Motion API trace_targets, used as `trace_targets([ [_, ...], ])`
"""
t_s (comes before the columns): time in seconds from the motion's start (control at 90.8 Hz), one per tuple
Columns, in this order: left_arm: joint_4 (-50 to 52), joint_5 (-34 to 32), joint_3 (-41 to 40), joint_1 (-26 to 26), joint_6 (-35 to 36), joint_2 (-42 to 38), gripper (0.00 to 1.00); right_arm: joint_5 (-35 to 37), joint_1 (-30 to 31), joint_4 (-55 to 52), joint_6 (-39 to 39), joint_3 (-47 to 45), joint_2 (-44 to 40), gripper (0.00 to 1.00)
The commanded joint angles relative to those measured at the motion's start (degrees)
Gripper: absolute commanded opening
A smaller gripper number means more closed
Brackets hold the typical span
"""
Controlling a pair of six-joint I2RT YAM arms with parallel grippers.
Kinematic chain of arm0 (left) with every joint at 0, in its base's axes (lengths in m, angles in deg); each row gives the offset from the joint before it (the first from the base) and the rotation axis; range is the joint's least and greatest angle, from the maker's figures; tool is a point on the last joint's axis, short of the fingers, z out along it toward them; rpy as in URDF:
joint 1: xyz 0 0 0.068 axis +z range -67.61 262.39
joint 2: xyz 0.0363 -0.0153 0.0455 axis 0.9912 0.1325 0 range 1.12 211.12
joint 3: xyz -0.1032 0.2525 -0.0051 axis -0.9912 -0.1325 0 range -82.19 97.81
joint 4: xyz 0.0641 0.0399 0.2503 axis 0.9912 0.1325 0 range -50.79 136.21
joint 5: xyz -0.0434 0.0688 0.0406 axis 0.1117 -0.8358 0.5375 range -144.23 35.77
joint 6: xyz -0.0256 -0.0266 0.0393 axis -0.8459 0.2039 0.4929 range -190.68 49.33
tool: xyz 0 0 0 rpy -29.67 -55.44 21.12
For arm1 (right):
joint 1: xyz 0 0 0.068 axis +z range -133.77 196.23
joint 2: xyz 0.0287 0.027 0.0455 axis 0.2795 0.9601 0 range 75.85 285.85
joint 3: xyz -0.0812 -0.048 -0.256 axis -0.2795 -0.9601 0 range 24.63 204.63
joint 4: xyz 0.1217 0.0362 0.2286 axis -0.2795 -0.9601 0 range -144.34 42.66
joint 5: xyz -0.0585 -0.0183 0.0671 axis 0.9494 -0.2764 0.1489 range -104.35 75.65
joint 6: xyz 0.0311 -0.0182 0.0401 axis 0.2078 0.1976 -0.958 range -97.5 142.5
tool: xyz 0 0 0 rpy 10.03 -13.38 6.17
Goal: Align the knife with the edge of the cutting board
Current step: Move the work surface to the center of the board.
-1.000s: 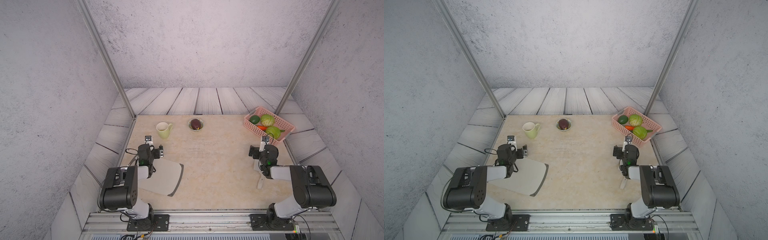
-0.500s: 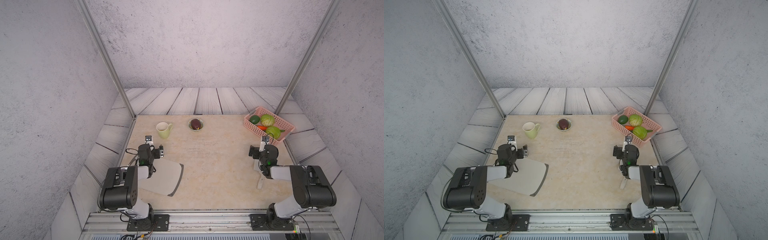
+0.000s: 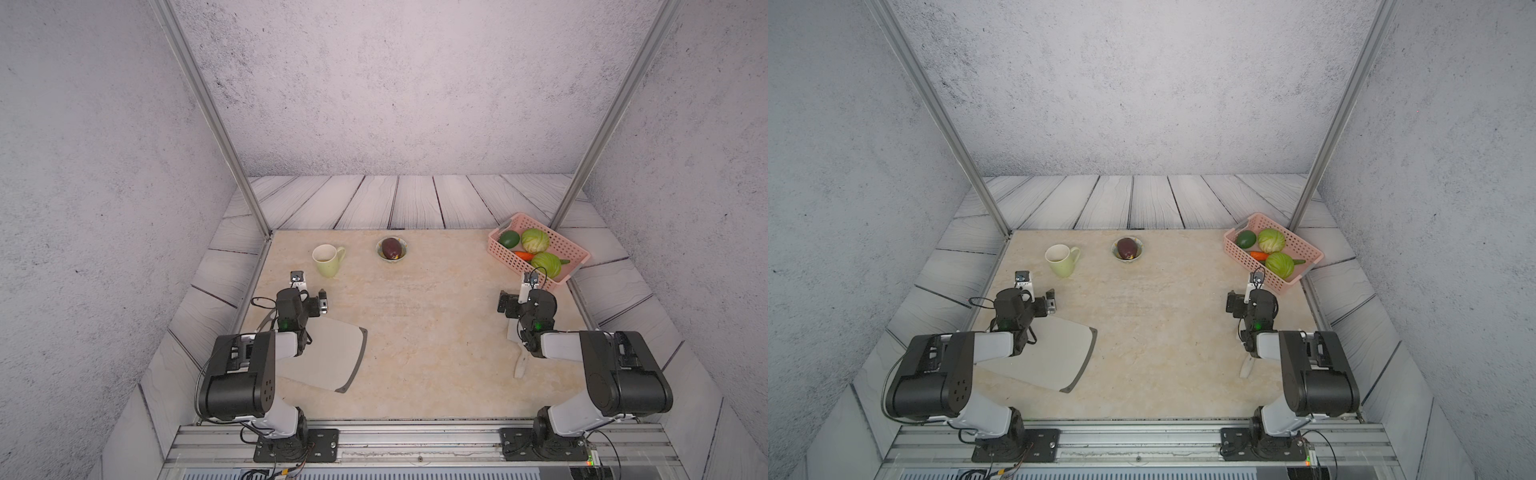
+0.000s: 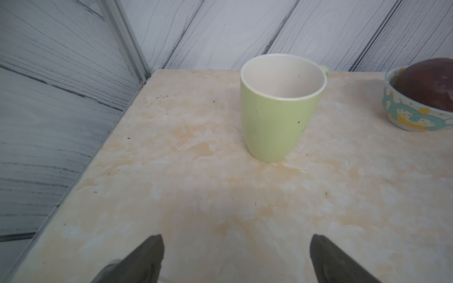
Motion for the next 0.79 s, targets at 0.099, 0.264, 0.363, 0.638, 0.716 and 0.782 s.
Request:
trace_targets([
  [0.099,-0.57,0.62,0.07,0.11,0.12,-0.63,0.98,0.37,0.23,-0.48,0.51,0.72,-0.64,0.99],
  [0.264,-0.73,0.62,0.07,0.12,0.11,-0.64,0.98,0.45,0.3,-0.38,0.54,0.63,-0.69,0.99],
  [0.363,-0.78,0.62,-0.02,0.13,0.11,-0.66,0.98,0.44,0.28,-0.36,0.54,0.59,-0.64,0.99],
  [0.638,0.4,-3.75,1.06,0.12,-1.87,-1.83,0.98,2.03,0.34,-1.93,-0.01,1.28,-1.95,0.99],
  [0.716,10.78,-11.42,4.99,0.13,-5.8,-5.29,0.98,3.08,0.32,-8.19,-0.53,3.34,-4.17,0.99],
  [0.782,20.46,-16.91,8.4,0.09,-8.86,-6.95,0.98,4.24,0.32,-14.09,-1.3,5.61,-5.84,0.99],
])
